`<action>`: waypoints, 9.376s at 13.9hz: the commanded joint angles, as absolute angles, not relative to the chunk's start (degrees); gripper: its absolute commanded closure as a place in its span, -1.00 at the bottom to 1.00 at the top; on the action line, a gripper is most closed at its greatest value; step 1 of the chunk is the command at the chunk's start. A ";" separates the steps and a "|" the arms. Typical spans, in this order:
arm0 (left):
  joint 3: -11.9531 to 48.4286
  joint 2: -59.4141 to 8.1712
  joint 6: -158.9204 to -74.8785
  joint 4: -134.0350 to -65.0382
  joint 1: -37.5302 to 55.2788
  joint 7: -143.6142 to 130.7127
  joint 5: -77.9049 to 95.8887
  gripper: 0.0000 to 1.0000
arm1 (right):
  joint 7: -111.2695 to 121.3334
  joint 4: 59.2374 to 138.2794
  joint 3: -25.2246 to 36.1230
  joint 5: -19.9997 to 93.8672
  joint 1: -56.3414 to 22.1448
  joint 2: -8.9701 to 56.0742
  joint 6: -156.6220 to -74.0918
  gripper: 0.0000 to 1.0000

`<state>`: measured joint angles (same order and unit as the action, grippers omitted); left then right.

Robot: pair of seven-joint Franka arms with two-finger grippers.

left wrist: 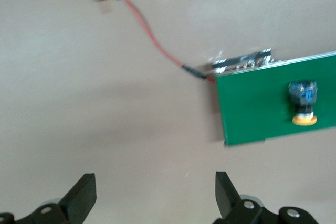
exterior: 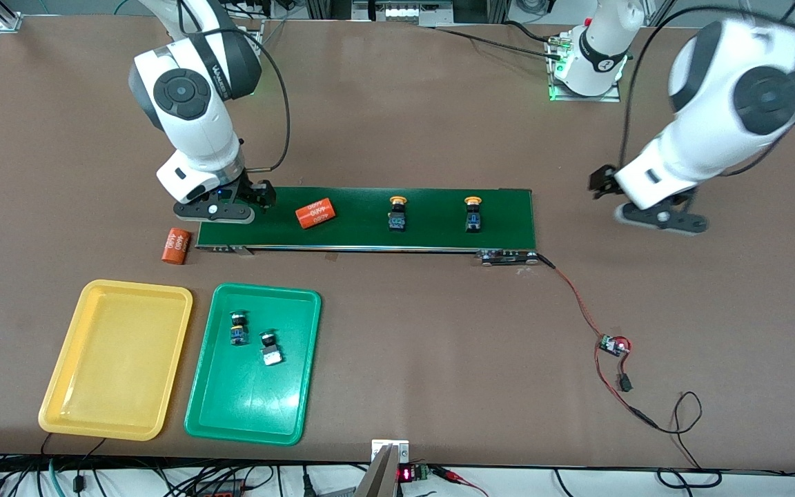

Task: Sort buttons by color to trays
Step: 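Raise the right gripper back to the belt while the left gripper withdraws, then grasp the orange-based button on the belt with the right gripper, then carry the orange-based button over the yellow tray with the right gripper, then lower the button into the yellow tray and open the right gripper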

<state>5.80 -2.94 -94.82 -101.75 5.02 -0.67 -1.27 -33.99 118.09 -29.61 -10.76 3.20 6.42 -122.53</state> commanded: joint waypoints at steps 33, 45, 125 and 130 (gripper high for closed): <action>2.20 -1.85 -90.18 -89.82 2.64 3.51 -5.71 -1.00 | -38.50 115.84 -30.41 -6.86 -1.76 12.83 -128.32 -1.00; 2.29 -1.93 -89.82 -89.56 2.99 3.25 -5.71 -1.00 | -38.50 115.93 -30.32 -6.94 -2.37 14.15 -129.46 -1.00; 2.11 -2.20 -89.03 -89.38 2.29 3.25 -5.71 -1.00 | 8.53 83.93 -15.29 -16.53 18.54 48.25 -142.47 -0.36; 2.11 -2.20 -89.03 -89.38 2.29 3.25 -5.71 -1.00 | 8.61 84.46 -15.29 -14.16 18.99 47.55 -141.69 -0.97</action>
